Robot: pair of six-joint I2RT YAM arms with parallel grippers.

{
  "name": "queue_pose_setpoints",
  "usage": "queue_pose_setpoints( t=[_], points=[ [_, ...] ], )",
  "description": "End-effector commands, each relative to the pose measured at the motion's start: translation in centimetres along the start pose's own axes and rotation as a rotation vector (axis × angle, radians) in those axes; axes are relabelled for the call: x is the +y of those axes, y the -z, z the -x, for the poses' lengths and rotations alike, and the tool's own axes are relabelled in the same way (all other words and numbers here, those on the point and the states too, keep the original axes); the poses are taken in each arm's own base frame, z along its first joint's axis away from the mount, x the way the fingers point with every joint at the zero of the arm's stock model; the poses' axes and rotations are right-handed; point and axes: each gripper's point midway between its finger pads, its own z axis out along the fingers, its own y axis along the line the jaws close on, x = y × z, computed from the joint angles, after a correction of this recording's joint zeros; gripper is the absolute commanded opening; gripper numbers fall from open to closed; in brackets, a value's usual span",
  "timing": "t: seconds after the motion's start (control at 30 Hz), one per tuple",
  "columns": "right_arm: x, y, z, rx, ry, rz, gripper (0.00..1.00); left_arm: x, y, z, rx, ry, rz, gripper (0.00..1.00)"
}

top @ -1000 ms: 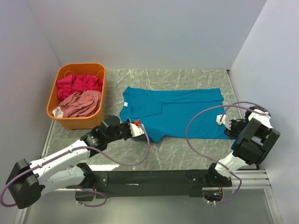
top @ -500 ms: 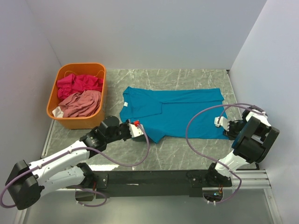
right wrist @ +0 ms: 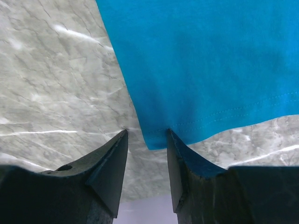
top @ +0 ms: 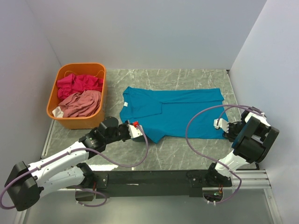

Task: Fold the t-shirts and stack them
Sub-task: Fold the tshirt

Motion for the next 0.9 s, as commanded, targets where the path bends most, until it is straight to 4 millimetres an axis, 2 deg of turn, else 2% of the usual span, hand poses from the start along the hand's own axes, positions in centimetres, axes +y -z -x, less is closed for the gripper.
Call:
queue_pose_setpoints(
  t=[0.0, 0.17, 0.27, 0.33, 0.37, 0.53, 0.57, 0.7, 0.73, 0.77, 0.83, 0.87],
  points=[
    [-1.3, -0.5, -0.8, 0.038, 0.151, -0.007, 0.46, 0.5, 0.1, 1.2, -0.049, -0.017, 0.011, 0.00],
    [-1.3, -0.9, -1.2, 0.055, 0.151, 0.001, 0.45, 0.5, 0.1, 1.1, -0.047, -0.014, 0.012, 0.00],
    [-1.0, -1.4, -1.2, 0.056, 0.150, 0.006, 0.39, 0.5, 0.1, 1.1, -0.047, -0.015, 0.010, 0.01],
    [-0.6, -1.8, -1.0, 0.048, 0.145, 0.011, 0.31, 0.5, 0.1, 1.1, -0.048, -0.014, 0.010, 0.00],
    [-0.6, -1.8, -1.0, 0.047, 0.140, 0.007, 0.22, 0.5, 0.1, 1.0, -0.046, -0.012, 0.009, 0.01],
    [-0.9, -1.7, -0.3, 0.012, 0.110, -0.013, 0.03, 0.6, 0.2, 1.0, -0.048, -0.014, 0.018, 0.00],
    [-0.9, -1.5, -0.1, 0.001, 0.099, -0.012, 0.00, 0.6, 0.2, 1.1, -0.050, -0.015, 0.017, 0.01],
    [-1.5, -0.1, 1.1, -0.051, 0.074, -0.034, 0.00, 0.8, 0.4, 1.3, -0.057, -0.019, 0.029, 0.01],
    [-2.2, 0.7, 1.5, -0.068, 0.075, -0.056, 0.00, 0.9, 0.4, 1.3, -0.059, -0.023, 0.032, 0.00],
    [-1.7, 1.2, 2.0, -0.087, 0.062, -0.039, 0.00, 1.0, 0.4, 1.4, -0.061, -0.026, 0.037, 0.01],
    [-2.6, 2.7, 2.7, -0.113, 0.054, -0.061, 0.00, 1.4, 0.5, 1.6, -0.066, -0.032, 0.055, 0.00],
    [-2.1, 3.1, 3.2, -0.131, 0.046, -0.039, 0.00, 1.6, 0.5, 1.6, -0.066, -0.033, 0.058, 0.00]
  ],
)
